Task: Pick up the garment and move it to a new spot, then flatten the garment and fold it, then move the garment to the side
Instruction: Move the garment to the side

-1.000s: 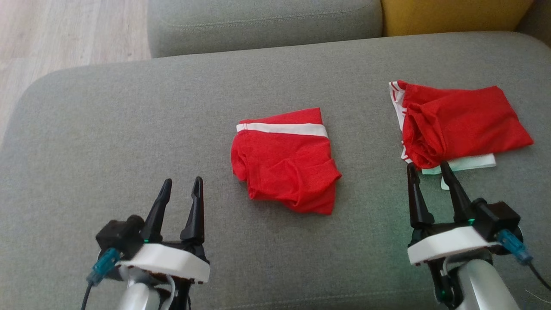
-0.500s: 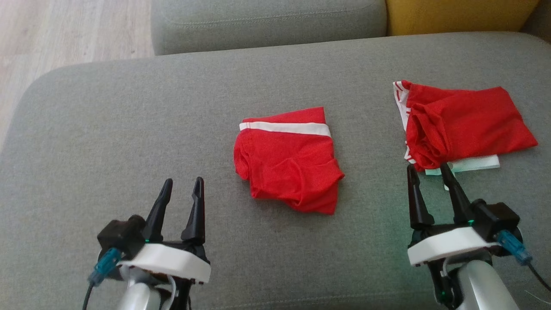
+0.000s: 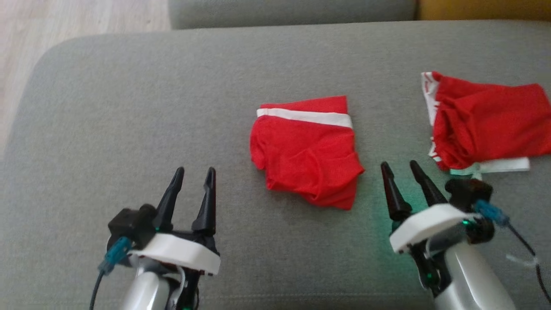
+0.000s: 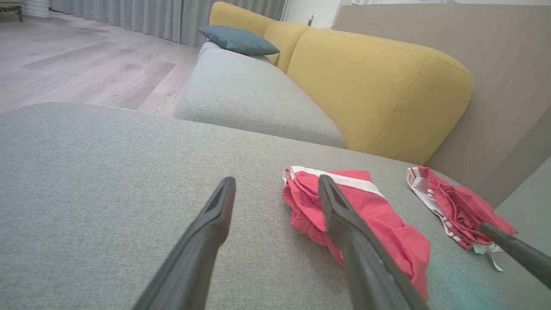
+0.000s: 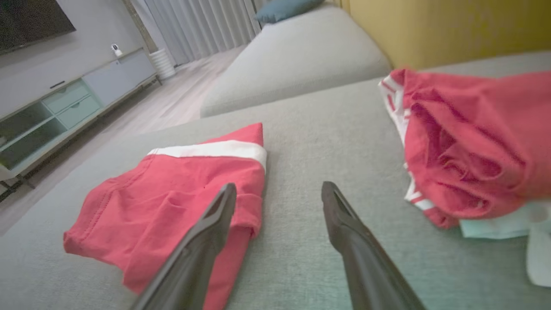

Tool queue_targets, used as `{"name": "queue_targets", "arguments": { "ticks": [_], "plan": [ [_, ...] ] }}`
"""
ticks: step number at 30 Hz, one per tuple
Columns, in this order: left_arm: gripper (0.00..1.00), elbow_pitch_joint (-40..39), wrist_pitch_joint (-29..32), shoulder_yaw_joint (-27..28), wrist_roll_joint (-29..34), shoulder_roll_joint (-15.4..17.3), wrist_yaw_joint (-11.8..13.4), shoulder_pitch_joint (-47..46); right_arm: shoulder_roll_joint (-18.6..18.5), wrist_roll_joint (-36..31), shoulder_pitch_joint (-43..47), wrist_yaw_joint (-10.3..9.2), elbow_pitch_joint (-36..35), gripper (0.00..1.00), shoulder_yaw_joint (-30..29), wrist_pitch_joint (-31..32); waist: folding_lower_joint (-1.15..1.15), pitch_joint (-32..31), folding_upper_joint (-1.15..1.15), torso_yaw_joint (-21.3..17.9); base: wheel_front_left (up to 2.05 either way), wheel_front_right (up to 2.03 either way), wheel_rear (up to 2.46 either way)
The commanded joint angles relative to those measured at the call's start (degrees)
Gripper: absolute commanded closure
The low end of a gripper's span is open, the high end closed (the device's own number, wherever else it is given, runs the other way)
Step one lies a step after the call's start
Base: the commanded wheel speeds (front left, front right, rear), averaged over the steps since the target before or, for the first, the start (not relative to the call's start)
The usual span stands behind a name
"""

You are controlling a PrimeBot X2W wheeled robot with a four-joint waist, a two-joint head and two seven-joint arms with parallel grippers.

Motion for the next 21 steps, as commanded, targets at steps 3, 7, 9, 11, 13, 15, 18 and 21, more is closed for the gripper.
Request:
{"name": "queue_targets", "arguments": {
  "ticks": [3,7,9,11,13,15,18,21],
  "plan": [
    [0.0,-1.4,-0.7,0.2,0.0,0.1,-0.1,-3.4,-0.1,4.4,-5.4,0.2,1.5,0.0,2.4,3.7,0.0,2.5,0.0,3.2,0.0,0.0,0.0],
    [0.0,-1.1,-0.7,-0.6,-0.2,0.1,0.1,-4.2,-0.1,7.7,-8.8,0.2,6.4,0.0,2.8,6.4,0.0,3.9,0.0,5.6,0.0,0.0,0.0],
    [0.0,-1.1,-0.7,-0.9,-0.3,0.1,0.2,-4.6,-0.1,9.3,-10.2,0.2,9.2,0.0,2.5,7.0,0.0,4.4,0.0,6.7,0.0,0.0,0.0],
    [0.0,-1.1,-0.7,-1.1,-0.5,0.1,0.3,-4.8,-0.1,7.9,-11.7,0.2,12.1,0.0,2.6,6.9,0.0,4.8,0.0,7.6,0.0,0.0,0.0],
    [0.0,-1.1,-0.7,-1.2,-0.6,0.1,0.4,-4.9,-0.1,6.7,-12.9,0.2,14.9,0.0,2.5,6.6,0.0,5.3,0.0,8.3,0.0,0.0,0.0],
    [0.0,-1.2,-0.7,-1.4,-0.7,0.1,0.5,-5.0,-0.1,6.3,-14.0,0.2,17.5,0.0,2.4,6.4,0.0,5.7,0.0,8.9,0.0,0.0,0.0],
    [0.0,-1.2,-0.7,-1.6,-0.8,0.1,0.5,-5.1,-0.1,6.9,-15.0,0.2,19.5,0.0,2.7,6.1,0.0,6.0,0.0,9.3,0.0,0.0,0.0],
    [0.0,-1.3,-0.7,-1.7,-0.9,0.1,0.7,-5.2,-0.1,7.2,-16.5,0.2,22.0,0.0,3.8,5.6,0.0,6.4,0.0,9.6,0.0,0.0,0.0]
  ]
}}
